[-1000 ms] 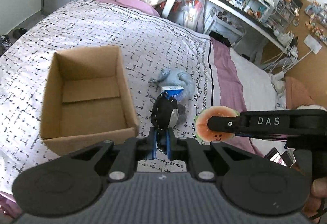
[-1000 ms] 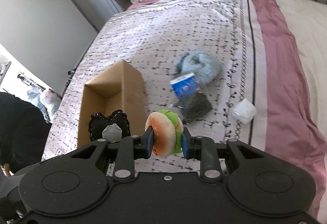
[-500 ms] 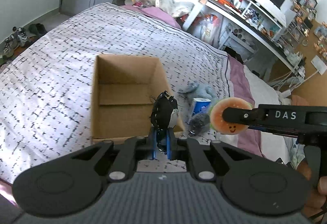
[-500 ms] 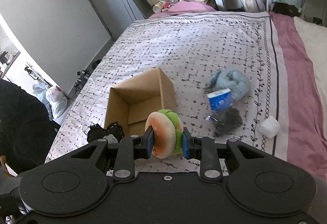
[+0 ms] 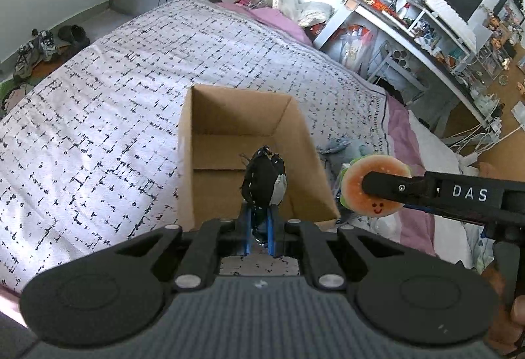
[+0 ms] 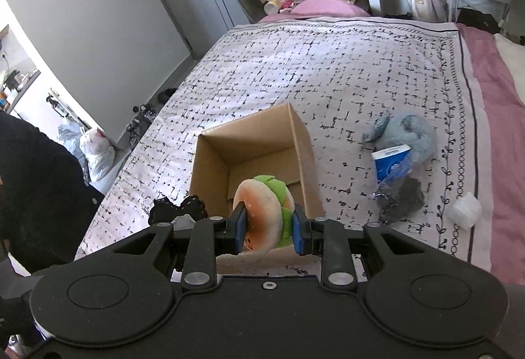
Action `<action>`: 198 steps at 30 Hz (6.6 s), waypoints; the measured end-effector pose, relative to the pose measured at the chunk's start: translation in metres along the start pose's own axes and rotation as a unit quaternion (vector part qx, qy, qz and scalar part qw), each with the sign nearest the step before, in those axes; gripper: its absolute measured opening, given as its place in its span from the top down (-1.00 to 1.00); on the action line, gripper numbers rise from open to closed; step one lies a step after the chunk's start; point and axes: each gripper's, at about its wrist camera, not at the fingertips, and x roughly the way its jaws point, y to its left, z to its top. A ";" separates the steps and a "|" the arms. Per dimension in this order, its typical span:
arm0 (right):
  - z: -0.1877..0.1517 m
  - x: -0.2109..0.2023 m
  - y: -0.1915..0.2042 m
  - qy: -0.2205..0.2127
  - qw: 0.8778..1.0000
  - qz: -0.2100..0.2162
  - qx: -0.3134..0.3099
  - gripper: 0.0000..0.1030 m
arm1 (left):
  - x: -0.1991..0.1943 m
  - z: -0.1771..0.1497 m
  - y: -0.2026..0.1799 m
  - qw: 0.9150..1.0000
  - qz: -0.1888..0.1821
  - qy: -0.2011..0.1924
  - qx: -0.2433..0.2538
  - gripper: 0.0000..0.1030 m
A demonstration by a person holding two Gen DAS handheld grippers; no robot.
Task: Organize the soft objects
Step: 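Carry the burger toy with the right gripper over the cardboard box, then open the right gripper to drop the burger toy into the box, then move the right gripper to the white plastic bag and close on it, then carry the white plastic bag with the right gripper over the box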
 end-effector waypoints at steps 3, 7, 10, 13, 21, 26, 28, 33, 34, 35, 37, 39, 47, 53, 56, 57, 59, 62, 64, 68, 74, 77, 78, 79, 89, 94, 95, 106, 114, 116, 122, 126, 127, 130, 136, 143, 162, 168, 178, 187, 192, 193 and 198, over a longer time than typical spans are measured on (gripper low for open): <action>0.001 0.018 0.001 0.014 1.000 0.004 -0.001 0.47 | 0.011 0.002 0.008 1.000 0.006 0.013 -0.005 0.83; 0.006 0.037 0.003 0.029 1.000 0.005 -0.003 0.47 | 0.029 0.005 0.015 0.999 0.012 0.033 -0.008 0.83; 0.011 0.045 0.007 0.033 0.999 0.001 -0.012 0.47 | 0.038 0.010 0.016 0.999 0.012 0.039 -0.003 0.83; 0.014 0.053 0.009 0.039 0.999 -0.002 -0.014 0.47 | 0.047 0.016 0.016 0.999 0.011 0.042 -0.001 0.83; 0.013 0.073 0.001 0.063 0.998 -0.017 -0.006 0.45 | 0.071 0.019 0.019 0.997 0.016 0.076 -0.004 0.82; 0.015 0.077 -0.003 0.072 0.997 -0.023 -0.001 0.25 | 0.080 0.021 0.021 0.995 0.029 0.090 -0.009 0.76; 0.016 0.077 -0.004 0.079 0.997 -0.016 0.006 0.12 | 0.081 0.021 0.021 0.995 0.030 0.096 -0.013 0.75; 0.017 0.069 -0.002 0.072 0.997 -0.012 -0.001 -0.05 | 0.080 0.021 0.023 0.993 0.037 0.106 -0.031 0.65; 0.017 0.066 -0.003 0.068 0.998 -0.015 -0.001 -0.08 | 0.079 0.021 0.022 0.993 0.038 0.104 -0.032 0.62; 0.017 0.064 -0.004 0.065 0.998 -0.016 -0.001 -0.09 | 0.076 0.021 0.022 0.993 0.041 0.103 -0.033 0.58; 0.017 0.059 -0.007 0.061 0.998 -0.014 0.002 -0.09 | 0.072 0.020 0.020 0.993 0.045 0.105 -0.034 0.49; 0.017 0.051 -0.010 0.056 0.998 -0.011 0.007 -0.10 | 0.067 0.019 0.017 0.993 0.048 0.104 -0.036 0.32; 0.010 0.025 -0.021 0.035 0.999 -0.001 0.009 -0.16 | 0.039 0.011 0.008 0.994 0.060 0.082 -0.043 -0.07; 0.004 0.013 -0.030 0.027 1.000 0.007 0.014 -0.18 | 0.020 0.004 0.008 0.993 0.077 0.064 -0.054 -0.18; 0.002 0.007 -0.035 0.022 1.000 0.009 0.016 -0.22 | 0.012 0.002 0.008 0.993 0.087 0.055 -0.057 -0.19; 0.001 0.005 -0.037 0.020 1.000 0.011 0.017 -0.26 | 0.010 0.000 0.007 0.993 0.089 0.053 -0.058 -0.21; -0.002 0.001 -0.042 0.015 1.000 0.009 0.016 -0.33 | 0.007 -0.003 0.005 0.993 0.092 0.050 -0.060 -0.28; -0.005 -0.004 -0.049 0.011 1.000 0.010 0.016 -0.33 | 0.003 -0.007 0.000 0.993 0.096 0.045 -0.060 -0.34; -0.005 -0.007 -0.054 0.009 1.000 0.010 0.020 -0.35 | 0.003 -0.009 -0.004 0.993 0.098 0.045 -0.058 -0.35; -0.007 -0.013 -0.065 0.002 1.000 0.010 0.029 -0.35 | 0.003 -0.012 -0.018 0.993 0.100 0.047 -0.047 -0.36; -0.007 -0.020 -0.081 -0.002 0.999 0.011 0.035 -0.37 | 0.003 -0.015 -0.035 0.993 0.101 0.043 -0.036 -0.36; -0.007 -0.021 -0.088 -0.004 0.999 0.012 0.039 -0.50 | 0.005 -0.016 -0.042 0.993 0.101 0.041 -0.036 -0.36; -0.007 -0.021 -0.091 -0.005 0.999 0.012 0.039 -0.51 | 0.006 -0.017 -0.044 0.993 0.102 0.041 -0.035 -0.36; -0.007 -0.022 -0.093 -0.006 0.999 0.011 0.039 -0.51 | 0.007 -0.017 -0.047 0.993 0.102 0.041 -0.034 -0.36; -0.003 -0.020 -0.122 -0.008 0.998 0.019 0.059 -0.52 | 0.017 -0.015 -0.071 0.993 0.108 0.039 -0.023 -0.37; -0.001 -0.015 -0.141 -0.005 0.997 0.021 0.073 -0.52 | 0.025 -0.012 -0.084 0.993 0.112 0.039 -0.015 -0.37; 0.000 -0.014 -0.145 -0.005 0.997 0.021 0.075 -0.52 | 0.027 -0.011 -0.087 0.993 0.112 0.038 -0.014 -0.37; 0.007 0.002 -0.182 0.007 0.996 0.025 0.090 -0.52 | 0.052 -0.004 -0.121 0.993 0.113 0.038 -0.001 -0.37; 0.018 0.018 -0.210 0.015 0.994 0.032 0.105 -0.52 | 0.071 0.003 -0.147 0.993 0.114 0.036 0.009 -0.37; 0.020 0.020 -0.217 0.016 0.993 0.035 0.112 -0.52 | 0.075 0.005 -0.153 0.993 0.111 0.031 0.010 -0.37; 0.020 0.027 -0.233 0.027 0.993 0.042 0.109 -0.49 | 0.099 0.009 -0.171 0.995 0.098 0.028 0.017 -0.36; 0.021 0.034 -0.245 0.035 0.993 0.035 0.112 -0.48 | 0.114 0.010 -0.184 0.995 0.089 0.029 0.029 -0.36; 0.021 0.037 -0.249 0.038 0.992 0.036 0.115 -0.45 | 0.119 0.010 -0.188 0.995 0.086 0.032 0.033 -0.36; 0.021 0.044 -0.258 0.048 0.991 0.041 0.119 -0.43 | 0.130 0.008 -0.194 0.996 0.076 0.038 0.040 -0.35; 0.019 0.053 -0.264 0.060 0.990 0.050 0.116 -0.41 | 0.156 0.001 -0.199 0.995 0.070 0.053 0.041 -0.30; 0.008 0.064 -0.284 0.091 0.987 0.020 0.132 -0.41 | 0.186 -0.006 -0.198 0.993 0.077 0.075 0.038 -0.30; -0.004 0.094 -0.278 0.136 0.984 0.011 0.112 0.43 | 0.207 -0.015 -0.184 0.994 0.072 0.077 0.013 0.54; -0.002 0.087 -0.270 0.126 0.987 0.004 0.101 0.46 | 0.194 -0.016 -0.181 0.996 0.054 0.065 0.002 0.61; 0.009 0.051 -0.236 0.089 0.992 -0.002 0.088 0.46 | 0.150 -0.009 -0.181 0.999 0.024 0.030 0.010 0.62; 0.028 0.028 -0.186 0.053 0.996 0.004 0.068 0.46 | 0.106 0.001 -0.152 1.000 0.009 -0.001 -0.003 0.62; 0.036 0.022 -0.152 0.041 0.998 0.008 0.053 0.46 | 0.085 0.006 -0.132 1.000 0.000 -0.009 -0.015 0.62; 0.037 0.021 -0.147 0.040 0.998 0.008 0.050 0.46 | 0.081 0.007 -0.128 1.000 -0.006 -0.010 -0.018 0.62; 0.042 0.016 -0.122 0.032 0.999 0.004 0.043 0.46 | 0.064 0.014 -0.111 0.999 -0.016 -0.019 -0.026 0.62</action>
